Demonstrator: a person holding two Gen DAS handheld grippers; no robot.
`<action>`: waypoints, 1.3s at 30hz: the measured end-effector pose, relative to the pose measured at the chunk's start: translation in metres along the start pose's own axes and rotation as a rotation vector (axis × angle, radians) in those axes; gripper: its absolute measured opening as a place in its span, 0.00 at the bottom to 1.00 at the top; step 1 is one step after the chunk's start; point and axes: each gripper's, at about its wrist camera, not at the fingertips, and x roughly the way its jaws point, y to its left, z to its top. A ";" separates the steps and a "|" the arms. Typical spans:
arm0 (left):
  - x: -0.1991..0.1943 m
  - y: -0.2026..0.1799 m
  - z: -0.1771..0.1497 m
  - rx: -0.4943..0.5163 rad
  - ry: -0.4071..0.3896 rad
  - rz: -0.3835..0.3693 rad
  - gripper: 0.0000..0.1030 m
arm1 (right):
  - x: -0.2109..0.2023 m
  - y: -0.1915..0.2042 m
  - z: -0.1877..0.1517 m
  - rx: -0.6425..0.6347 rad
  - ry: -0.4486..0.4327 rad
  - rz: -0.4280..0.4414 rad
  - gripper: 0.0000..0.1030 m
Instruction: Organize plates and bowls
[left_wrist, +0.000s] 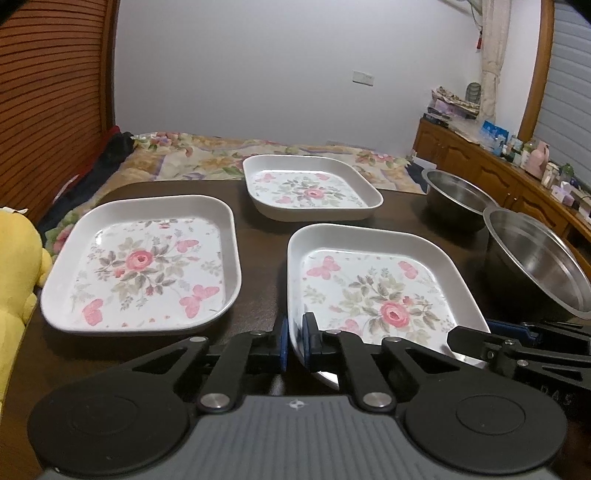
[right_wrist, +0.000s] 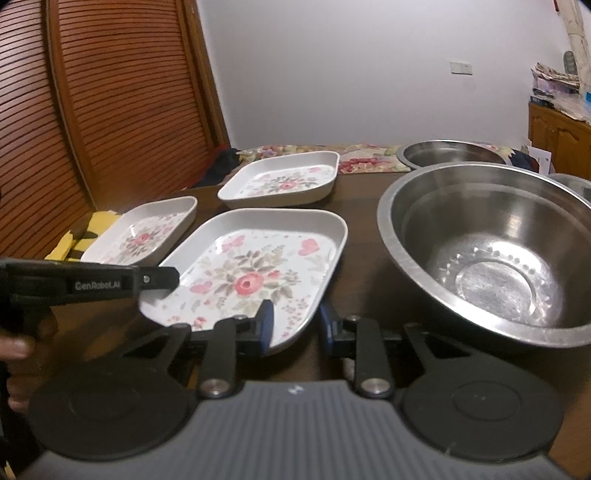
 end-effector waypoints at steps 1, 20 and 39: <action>-0.003 -0.001 -0.001 0.004 -0.001 0.002 0.09 | -0.001 -0.001 0.000 -0.003 0.001 0.001 0.27; -0.068 -0.021 -0.058 -0.027 -0.022 -0.046 0.13 | -0.068 -0.002 -0.030 -0.036 -0.010 0.094 0.26; -0.092 -0.033 -0.081 -0.013 -0.003 -0.046 0.12 | -0.077 -0.006 -0.054 0.002 0.016 0.130 0.26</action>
